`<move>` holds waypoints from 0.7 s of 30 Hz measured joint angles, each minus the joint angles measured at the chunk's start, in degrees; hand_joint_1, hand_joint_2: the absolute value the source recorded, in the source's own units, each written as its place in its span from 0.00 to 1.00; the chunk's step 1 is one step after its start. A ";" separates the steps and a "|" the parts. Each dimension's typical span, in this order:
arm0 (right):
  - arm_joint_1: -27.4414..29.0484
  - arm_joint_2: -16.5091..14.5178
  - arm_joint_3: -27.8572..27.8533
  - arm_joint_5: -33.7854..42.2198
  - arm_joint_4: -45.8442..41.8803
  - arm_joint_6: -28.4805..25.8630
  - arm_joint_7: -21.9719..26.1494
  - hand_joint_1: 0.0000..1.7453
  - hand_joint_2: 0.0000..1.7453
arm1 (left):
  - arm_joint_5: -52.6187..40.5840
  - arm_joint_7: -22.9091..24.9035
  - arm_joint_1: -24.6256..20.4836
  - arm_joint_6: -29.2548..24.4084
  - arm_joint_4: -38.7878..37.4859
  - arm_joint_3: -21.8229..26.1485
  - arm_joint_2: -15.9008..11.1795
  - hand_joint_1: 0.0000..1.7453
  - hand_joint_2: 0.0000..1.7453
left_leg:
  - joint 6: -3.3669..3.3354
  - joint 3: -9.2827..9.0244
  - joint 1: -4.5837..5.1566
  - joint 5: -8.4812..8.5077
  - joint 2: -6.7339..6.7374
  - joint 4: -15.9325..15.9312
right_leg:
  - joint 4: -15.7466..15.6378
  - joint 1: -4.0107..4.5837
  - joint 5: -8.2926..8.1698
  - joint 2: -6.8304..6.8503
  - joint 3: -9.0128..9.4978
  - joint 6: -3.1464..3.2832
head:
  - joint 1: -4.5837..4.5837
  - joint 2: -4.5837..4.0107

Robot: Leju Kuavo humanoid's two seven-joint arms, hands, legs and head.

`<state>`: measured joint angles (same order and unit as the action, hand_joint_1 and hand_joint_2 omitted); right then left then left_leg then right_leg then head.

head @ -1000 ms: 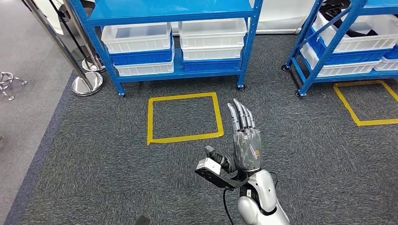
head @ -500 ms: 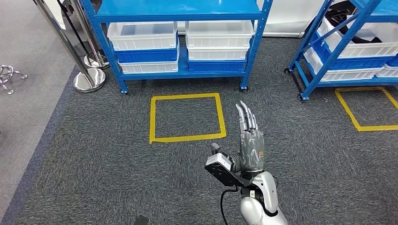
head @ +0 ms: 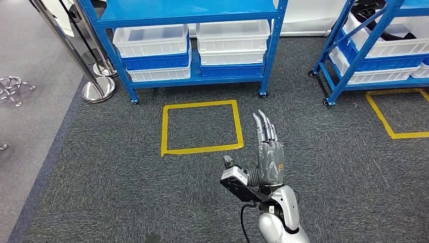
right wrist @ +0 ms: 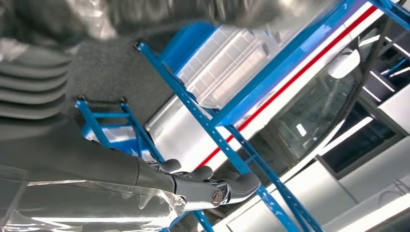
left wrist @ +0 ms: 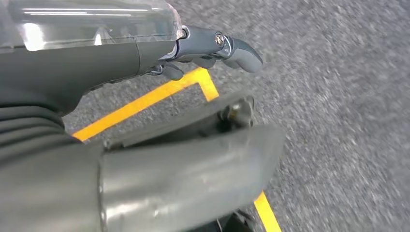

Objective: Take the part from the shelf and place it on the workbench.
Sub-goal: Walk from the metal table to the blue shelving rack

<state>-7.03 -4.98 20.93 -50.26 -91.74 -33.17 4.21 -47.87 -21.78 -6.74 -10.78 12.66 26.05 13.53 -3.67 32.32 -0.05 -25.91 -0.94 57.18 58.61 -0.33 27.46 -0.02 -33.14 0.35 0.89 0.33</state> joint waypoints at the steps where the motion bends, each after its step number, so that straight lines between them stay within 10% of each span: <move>1: 0.05 0.00 0.01 -0.23 0.01 -0.14 0.21 0.00 0.00 | -0.07 -0.29 0.00 0.29 0.00 0.00 0.00 0.00 0.00 | 0.10 -0.01 -0.03 0.02 0.00 -0.02 | 0.01 0.04 0.01 0.00 0.00 0.05 | -0.01 0.00; 8: 0.60 0.00 0.01 -1.01 0.01 -0.85 0.56 0.00 0.00 | -0.09 -1.47 0.01 1.30 0.00 0.00 0.00 0.00 0.00 | 3.30 -0.14 -0.36 -0.07 0.00 -0.22 | 0.16 0.18 0.15 0.00 -0.03 0.20 | -0.01 0.00; 21: 0.85 0.00 0.01 -1.26 0.01 -1.09 0.64 0.00 0.00 | -0.10 -1.65 0.02 1.76 0.00 0.00 -0.01 0.00 0.00 | 3.44 0.02 -0.09 -0.16 0.00 0.05 | 0.13 -0.11 0.09 0.00 0.02 0.10 | -0.01 0.00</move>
<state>-6.18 -4.98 20.94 -51.52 -91.73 -34.26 4.85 -47.97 -23.43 -6.72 -9.02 12.66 26.05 13.52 -0.23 32.34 -0.13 -26.07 -0.94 57.24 58.74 -0.45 27.55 -0.02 -33.12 0.45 0.87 0.33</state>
